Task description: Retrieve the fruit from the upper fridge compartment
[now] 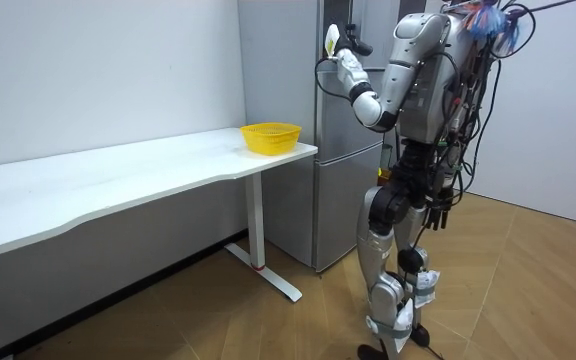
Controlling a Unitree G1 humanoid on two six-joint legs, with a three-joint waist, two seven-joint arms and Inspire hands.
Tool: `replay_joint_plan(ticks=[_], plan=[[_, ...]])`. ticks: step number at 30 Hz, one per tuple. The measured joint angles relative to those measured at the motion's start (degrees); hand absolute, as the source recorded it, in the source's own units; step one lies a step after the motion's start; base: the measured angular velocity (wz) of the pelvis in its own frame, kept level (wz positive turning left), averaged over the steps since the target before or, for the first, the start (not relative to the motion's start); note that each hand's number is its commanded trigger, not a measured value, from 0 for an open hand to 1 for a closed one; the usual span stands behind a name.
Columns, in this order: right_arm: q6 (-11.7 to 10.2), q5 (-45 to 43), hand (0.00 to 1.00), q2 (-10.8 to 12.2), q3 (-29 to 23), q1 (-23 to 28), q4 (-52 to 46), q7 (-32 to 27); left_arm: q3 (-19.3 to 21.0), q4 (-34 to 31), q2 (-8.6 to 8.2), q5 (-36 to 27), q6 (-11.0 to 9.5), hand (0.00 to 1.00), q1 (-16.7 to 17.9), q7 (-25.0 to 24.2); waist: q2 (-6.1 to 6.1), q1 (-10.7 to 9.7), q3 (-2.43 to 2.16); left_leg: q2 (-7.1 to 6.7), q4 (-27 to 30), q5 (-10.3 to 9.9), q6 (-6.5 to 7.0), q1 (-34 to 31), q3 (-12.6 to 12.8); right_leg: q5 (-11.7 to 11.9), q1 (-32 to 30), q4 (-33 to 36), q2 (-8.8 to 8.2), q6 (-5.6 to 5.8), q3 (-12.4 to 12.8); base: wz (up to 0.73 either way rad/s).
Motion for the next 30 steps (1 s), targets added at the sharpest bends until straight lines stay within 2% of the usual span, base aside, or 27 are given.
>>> replay_joint_plan(ticks=[7,9,12,16,20,24,26,28,30], plan=[[0.1,0.0,0.0,0.0,0.0,0.0,0.0,1.2,0.0,0.0,-0.03,0.0,0.0,0.0,0.0,-0.5,-0.14,0.0,-0.08,-0.01,0.0,0.0,0.0,0.0,0.1,0.0,-0.1,0.1,-0.01,0.0,0.2,0.0],[0.3,0.0,0.0,0.0,0.0,0.0,0.0,1.2,-0.1,0.0,-0.04,0.0,0.0,0.0,0.0,-0.7,-0.26,0.0,-0.16,-0.01,0.0,0.0,0.0,-0.1,0.1,0.0,-0.2,0.1,-0.01,0.01,0.2,0.0],[1.0,0.0,0.0,0.0,0.0,-0.1,-0.3,1.1,-0.2,0.0,-0.27,-0.2,0.1,0.0,0.0,-0.8,-0.28,-0.1,-0.6,0.04,0.2,0.0,0.0,-0.9,0.5,0.3,-1.1,0.1,0.05,0.01,0.6,-0.05],[2.0,-0.1,0.0,-0.1,0.0,0.0,-0.2,1.2,-0.9,0.0,-0.42,-1.8,0.2,0.0,0.0,-0.8,-0.61,-0.2,-0.68,-0.01,0.2,0.0,0.04,-1.1,0.9,0.5,-1.4,0.0,0.01,0.16,0.8,-0.02],[2.0,0.0,0.0,-0.2,-0.1,0.0,-0.2,1.7,-1.2,0.0,-0.59,-2.4,0.0,0.0,0.0,-0.8,-0.39,-0.7,-0.81,0.03,0.2,0.0,0.08,-1.2,2.0,0.8,-1.7,0.0,0.0,0.25,1.2,-0.07],[1.9,0.0,0.0,-0.2,-0.1,0.1,0.0,1.7,-1.2,0.0,-1.16,-2.5,-0.2,0.0,0.0,-1.0,-0.39,-1.3,-0.65,0.08,0.2,0.0,0.09,-1.1,3.0,1.0,-1.7,0.0,-0.04,0.32,1.4,-0.05],[1.9,0.0,0.0,-0.3,-0.1,0.2,0.1,1.6,-1.3,0.0,-2.01,-2.4,-0.4,0.0,0.0,-1.4,-0.43,-1.5,-0.3,0.14,0.1,0.0,0.09,-0.8,4.1,1.1,-1.7,0.0,0.03,0.42,2.1,-0.11],[1.8,0.0,0.0,-0.3,-0.1,0.2,0.1,1.5,-1.4,0.0,-2.14,-2.5,-0.8,0.0,-0.1,-1.9,-0.12,-1.7,-0.12,0.2,0.0,0.0,0.1,-0.8,4.7,1.3,-1.9,0.0,0.1,0.51,2.7,-0.12],[1.3,0.2,0.0,-0.3,-0.1,0.4,0.1,1.4,-2.1,0.0,-2.14,-3.5,-1.4,0.0,-0.4,-2.1,0.06,-2.8,-0.09,0.33,-0.6,0.1,0.29,-0.7,5.0,1.3,-2.0,0.0,0.08,0.57,2.7,0.0]])
